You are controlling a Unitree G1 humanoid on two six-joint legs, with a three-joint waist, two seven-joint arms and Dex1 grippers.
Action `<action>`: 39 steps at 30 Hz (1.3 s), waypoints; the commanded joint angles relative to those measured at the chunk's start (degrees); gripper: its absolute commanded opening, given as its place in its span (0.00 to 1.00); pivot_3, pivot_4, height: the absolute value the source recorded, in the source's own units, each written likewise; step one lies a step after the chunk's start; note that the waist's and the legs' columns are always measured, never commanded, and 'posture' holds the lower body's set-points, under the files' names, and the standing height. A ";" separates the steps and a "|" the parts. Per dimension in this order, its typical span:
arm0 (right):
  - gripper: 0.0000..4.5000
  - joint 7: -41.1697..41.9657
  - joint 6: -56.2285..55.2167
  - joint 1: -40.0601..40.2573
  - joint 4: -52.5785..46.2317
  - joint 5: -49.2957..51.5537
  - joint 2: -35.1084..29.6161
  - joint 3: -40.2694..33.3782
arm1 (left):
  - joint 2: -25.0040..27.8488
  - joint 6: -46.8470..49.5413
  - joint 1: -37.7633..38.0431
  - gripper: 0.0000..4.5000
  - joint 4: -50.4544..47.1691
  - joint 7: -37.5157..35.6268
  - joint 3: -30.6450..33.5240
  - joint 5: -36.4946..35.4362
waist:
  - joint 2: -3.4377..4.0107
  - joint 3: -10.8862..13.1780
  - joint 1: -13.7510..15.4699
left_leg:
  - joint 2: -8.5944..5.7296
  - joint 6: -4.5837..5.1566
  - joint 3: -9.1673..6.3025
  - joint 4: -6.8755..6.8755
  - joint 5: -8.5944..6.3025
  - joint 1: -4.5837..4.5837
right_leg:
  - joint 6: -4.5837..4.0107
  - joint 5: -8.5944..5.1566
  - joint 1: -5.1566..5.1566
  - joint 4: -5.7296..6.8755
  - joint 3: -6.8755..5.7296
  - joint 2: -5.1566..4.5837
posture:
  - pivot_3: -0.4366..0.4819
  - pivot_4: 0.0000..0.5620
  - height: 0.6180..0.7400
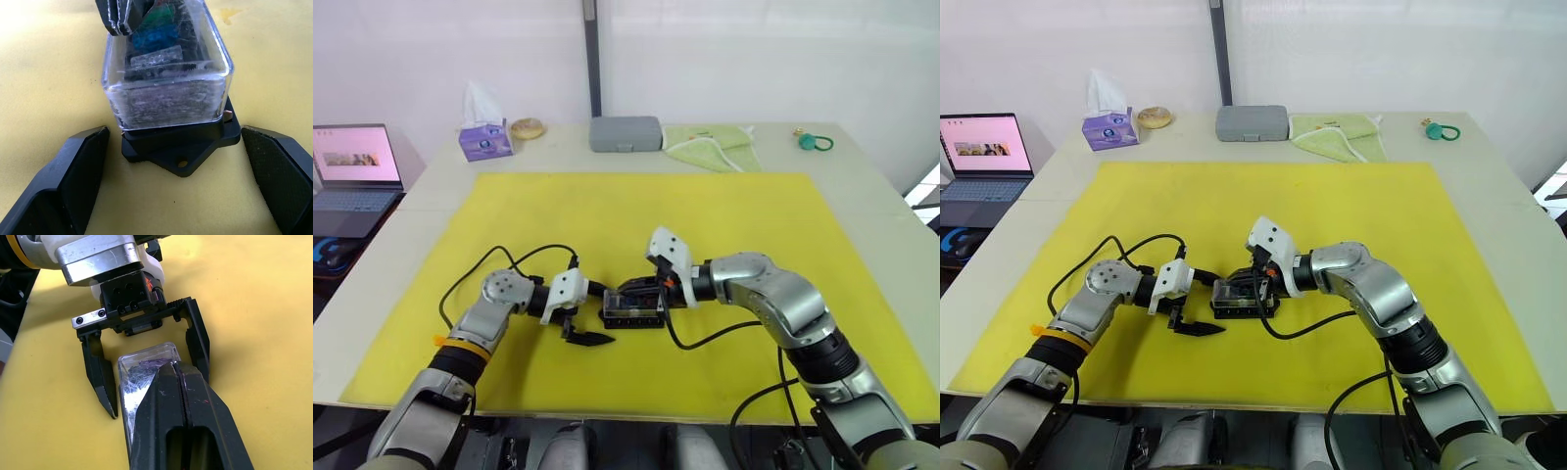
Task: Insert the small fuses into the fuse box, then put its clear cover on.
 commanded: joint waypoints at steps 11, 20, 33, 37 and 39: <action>0.00 -2.87 3.92 4.19 6.41 -4.74 -0.87 8.05 | 1.06 0.54 3.35 0.99 3.74 3.22 -1.20 4.64 | 0.34 -0.83 -0.10 | 0.02 0.00 -0.01 -0.11 0.00 0.11 | -0.11 0.07 0.08 -0.29 -0.15 -0.04 | 0.48 0.27 0.97; 0.00 -3.48 6.16 4.90 9.78 -5.02 -1.10 9.60 | 1.11 0.30 3.73 0.99 3.32 3.60 -1.22 4.47 | 0.28 -1.36 -0.05 | 0.00 -0.01 0.00 -0.17 -0.01 0.12 | -0.29 0.18 0.17 -0.60 -1.32 -0.78 | 0.48 0.27 0.97; 0.00 -3.29 9.23 7.62 8.59 -5.41 -3.47 14.28 | 1.28 -0.22 4.15 0.99 3.07 4.10 -0.95 4.33 | 0.36 -1.64 0.13 | 0.01 -0.01 -0.04 -0.21 -0.01 0.15 | -0.28 0.20 0.28 -0.72 -2.55 -1.44 | 0.48 0.27 0.97; 0.00 -3.42 9.58 8.04 8.91 -5.70 -4.25 15.48 | 1.61 -0.93 4.19 0.99 3.59 4.23 -0.87 4.76 | 0.33 -1.75 0.17 | 0.02 -0.01 -0.09 -0.22 -0.01 0.22 | -0.27 0.20 0.40 -0.74 -2.62 -1.44 | 0.48 0.27 0.97; 0.00 -3.57 9.37 8.57 8.98 -5.78 -4.48 15.81 | 1.74 -1.20 3.98 0.99 4.24 4.73 -0.52 4.84 | 0.26 -1.86 0.17 | 0.01 -0.01 -0.12 -0.27 -0.01 0.26 | -0.27 0.20 0.44 -0.78 -2.67 -1.43 | 0.48 0.27 0.97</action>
